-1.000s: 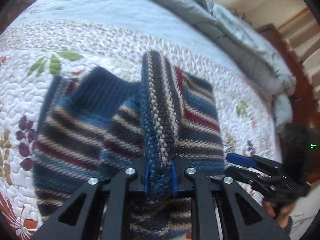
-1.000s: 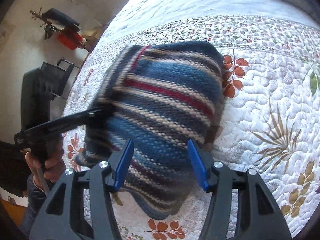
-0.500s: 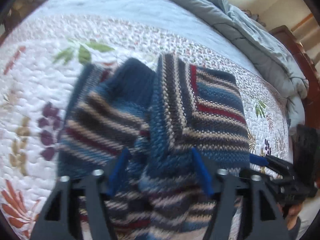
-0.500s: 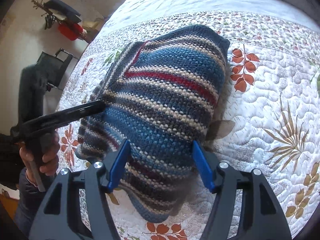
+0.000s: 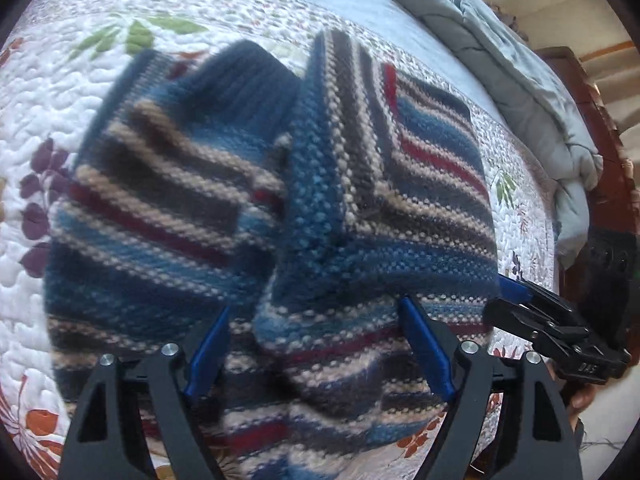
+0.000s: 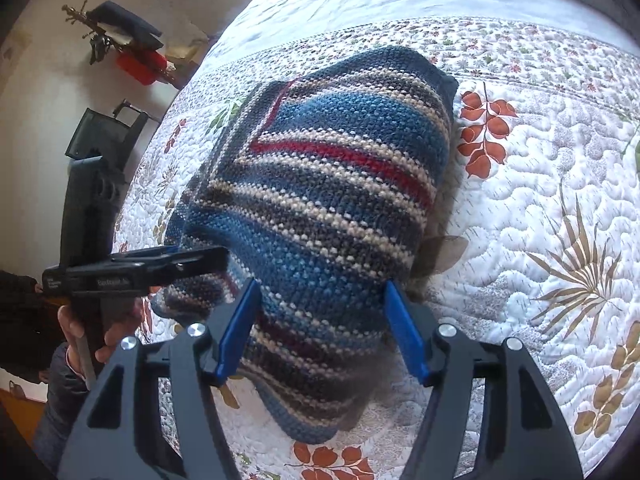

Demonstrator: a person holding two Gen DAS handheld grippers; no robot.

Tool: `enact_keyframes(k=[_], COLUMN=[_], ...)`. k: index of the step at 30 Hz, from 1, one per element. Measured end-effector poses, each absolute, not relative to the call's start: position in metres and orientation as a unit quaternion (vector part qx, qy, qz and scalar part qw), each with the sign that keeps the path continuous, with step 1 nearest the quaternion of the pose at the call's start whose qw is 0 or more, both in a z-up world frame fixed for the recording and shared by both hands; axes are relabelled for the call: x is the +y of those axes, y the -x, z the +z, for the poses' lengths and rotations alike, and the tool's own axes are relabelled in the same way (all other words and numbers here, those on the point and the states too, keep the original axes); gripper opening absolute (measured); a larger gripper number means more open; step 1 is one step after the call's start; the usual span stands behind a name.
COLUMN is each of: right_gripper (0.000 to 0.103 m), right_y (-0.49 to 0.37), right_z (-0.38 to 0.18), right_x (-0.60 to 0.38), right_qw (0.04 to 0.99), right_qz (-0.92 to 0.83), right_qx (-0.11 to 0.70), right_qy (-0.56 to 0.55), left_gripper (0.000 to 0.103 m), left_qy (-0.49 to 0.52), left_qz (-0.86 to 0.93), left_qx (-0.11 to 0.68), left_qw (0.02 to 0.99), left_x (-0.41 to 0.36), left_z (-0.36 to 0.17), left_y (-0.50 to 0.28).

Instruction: Fold small clothes

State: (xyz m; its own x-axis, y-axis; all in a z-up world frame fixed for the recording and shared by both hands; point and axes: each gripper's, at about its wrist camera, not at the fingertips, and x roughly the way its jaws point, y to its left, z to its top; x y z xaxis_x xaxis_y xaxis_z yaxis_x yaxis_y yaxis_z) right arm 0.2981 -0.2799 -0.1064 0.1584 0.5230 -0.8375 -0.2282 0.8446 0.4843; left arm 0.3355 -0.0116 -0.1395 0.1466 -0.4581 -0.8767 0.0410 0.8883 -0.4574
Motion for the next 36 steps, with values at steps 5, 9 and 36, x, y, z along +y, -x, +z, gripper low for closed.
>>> enact_keyframes(k=[5,9,36], right_gripper=[0.064,0.064,0.065], right_y=[-0.297,-0.296,-0.277], right_z=[-0.106,-0.096,-0.117], right_x=[-0.283,-0.287,-0.224], right_qw=[0.749,0.751,0.726], right_qz=[0.253,0.266,0.298], right_qx=[0.598,0.586,0.614], right_qy=[-0.129,-0.148,-0.087], left_gripper=[0.035,0.03,0.033], left_qy=[0.176,0.187,0.22], left_qz=[-0.168,-0.151,-0.097], left_qx=[0.62,0.595,0.555], left_qw=[0.746,0.767,0.796], left_x=[-0.012,-0.005,0.108], left_z=[-0.133,-0.113,-0.142], left_y=[-0.333,-0.326,-0.312])
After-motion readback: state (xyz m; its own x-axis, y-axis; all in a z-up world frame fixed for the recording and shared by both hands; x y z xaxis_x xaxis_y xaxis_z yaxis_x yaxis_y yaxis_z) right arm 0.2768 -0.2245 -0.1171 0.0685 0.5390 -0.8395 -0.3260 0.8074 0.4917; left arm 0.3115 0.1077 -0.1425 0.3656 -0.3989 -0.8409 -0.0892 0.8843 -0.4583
